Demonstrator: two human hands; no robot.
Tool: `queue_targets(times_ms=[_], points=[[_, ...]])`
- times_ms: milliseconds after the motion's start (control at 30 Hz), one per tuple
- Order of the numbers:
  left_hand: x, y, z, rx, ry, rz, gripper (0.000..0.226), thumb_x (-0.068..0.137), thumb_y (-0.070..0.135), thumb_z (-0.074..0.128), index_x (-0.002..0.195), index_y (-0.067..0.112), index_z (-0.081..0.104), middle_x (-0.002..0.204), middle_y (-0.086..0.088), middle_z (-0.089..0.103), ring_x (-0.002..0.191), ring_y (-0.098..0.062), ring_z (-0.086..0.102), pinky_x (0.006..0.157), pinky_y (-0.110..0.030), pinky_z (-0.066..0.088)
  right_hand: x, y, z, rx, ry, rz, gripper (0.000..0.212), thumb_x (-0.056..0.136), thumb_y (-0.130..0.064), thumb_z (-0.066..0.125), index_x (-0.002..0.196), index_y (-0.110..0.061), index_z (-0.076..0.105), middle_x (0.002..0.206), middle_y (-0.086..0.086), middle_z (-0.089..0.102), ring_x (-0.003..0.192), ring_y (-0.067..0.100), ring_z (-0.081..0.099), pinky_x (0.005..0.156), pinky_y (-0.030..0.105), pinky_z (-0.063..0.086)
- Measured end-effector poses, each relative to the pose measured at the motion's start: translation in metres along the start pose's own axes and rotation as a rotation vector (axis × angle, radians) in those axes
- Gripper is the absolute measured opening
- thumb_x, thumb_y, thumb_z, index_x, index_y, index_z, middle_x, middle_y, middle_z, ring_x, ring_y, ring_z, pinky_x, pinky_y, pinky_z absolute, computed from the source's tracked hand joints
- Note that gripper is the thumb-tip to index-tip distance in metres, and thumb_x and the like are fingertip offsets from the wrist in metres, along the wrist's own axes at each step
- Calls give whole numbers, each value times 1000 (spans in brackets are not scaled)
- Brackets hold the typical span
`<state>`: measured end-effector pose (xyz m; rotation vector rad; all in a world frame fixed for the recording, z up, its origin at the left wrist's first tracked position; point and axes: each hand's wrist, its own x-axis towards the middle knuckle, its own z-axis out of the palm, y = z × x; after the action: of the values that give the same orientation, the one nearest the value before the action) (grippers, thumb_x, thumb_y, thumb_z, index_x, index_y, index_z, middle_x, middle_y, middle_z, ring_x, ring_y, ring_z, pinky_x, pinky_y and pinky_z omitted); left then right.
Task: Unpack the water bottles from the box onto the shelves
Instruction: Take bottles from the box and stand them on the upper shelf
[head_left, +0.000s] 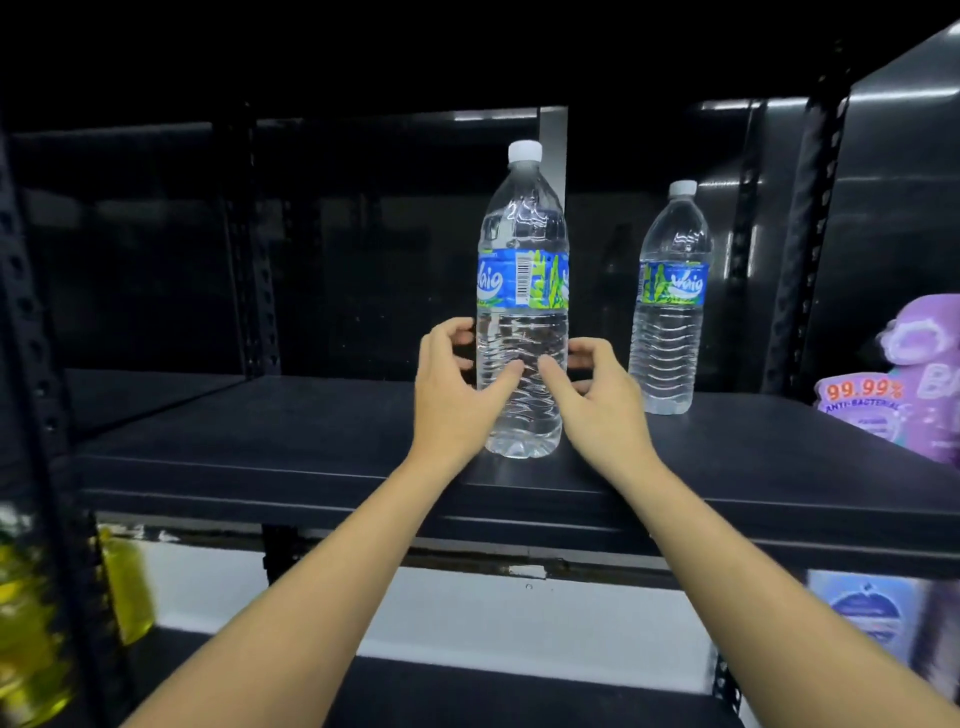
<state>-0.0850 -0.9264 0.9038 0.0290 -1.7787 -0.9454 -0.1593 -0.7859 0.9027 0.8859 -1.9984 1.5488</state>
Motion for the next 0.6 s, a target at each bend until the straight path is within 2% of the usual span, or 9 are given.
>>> queue_targets(times_ms=[67, 133, 200, 267, 333, 400, 500, 600], points=[[3, -1, -1, -109, -91, -100, 66, 83, 37, 82, 138, 32, 45, 132, 14, 56, 106, -4, 63, 89, -24, 54, -1, 2, 1, 7, -14, 7, 58, 91, -54, 68, 136, -21, 53, 125, -7, 64, 89, 8, 68, 81, 24, 53], [4, -3, -1, -210, -164, -155, 62, 86, 36, 80, 137, 38, 46, 127, 15, 65, 106, -2, 67, 92, -26, 56, -1, 5, -1, 14, -35, 11, 63, 88, -55, 72, 137, -23, 52, 125, -10, 63, 94, 10, 69, 84, 28, 56], [5, -5, 0, -234, -155, -169, 57, 86, 35, 80, 133, 40, 49, 120, 13, 69, 103, -2, 69, 88, -25, 56, -1, 8, -1, -10, -41, -4, 57, 91, -46, 73, 138, -23, 51, 126, -8, 63, 94, 9, 69, 84, 26, 56], [5, -5, -1, -241, -114, -170, 51, 87, 35, 79, 131, 35, 53, 117, 11, 69, 97, -3, 70, 80, -19, 54, 2, 10, -1, -21, -27, -5, 45, 97, -35, 68, 137, -21, 53, 124, -6, 66, 91, 8, 70, 83, 27, 57], [5, -4, -1, -254, -81, -159, 45, 88, 32, 77, 127, 32, 56, 113, 9, 69, 89, -2, 70, 72, -13, 52, 3, 12, -1, 32, -24, 20, 37, 100, -29, 63, 136, -22, 55, 120, -6, 69, 92, 10, 73, 87, 41, 60], [5, -3, -2, -264, -76, -148, 40, 90, 30, 75, 125, 32, 56, 111, 8, 69, 84, 0, 70, 69, -11, 51, 3, 13, -1, 90, -32, 31, 34, 101, -31, 61, 134, -26, 58, 117, -8, 70, 92, 9, 74, 87, 48, 61], [6, -5, -3, -291, -79, -141, 39, 91, 32, 74, 127, 30, 59, 108, 5, 71, 82, -3, 70, 71, -17, 54, 0, 6, -2, 70, -25, 15, 39, 100, -44, 61, 135, -27, 60, 121, -10, 67, 93, 4, 70, 90, 41, 59], [7, -7, -3, -305, -74, -135, 33, 94, 28, 71, 126, 28, 62, 102, 5, 72, 79, 0, 68, 68, -16, 51, -4, 1, -3, 60, -68, -8, 56, 88, -54, 73, 136, -30, 57, 128, -12, 62, 99, 4, 66, 92, 29, 55]])
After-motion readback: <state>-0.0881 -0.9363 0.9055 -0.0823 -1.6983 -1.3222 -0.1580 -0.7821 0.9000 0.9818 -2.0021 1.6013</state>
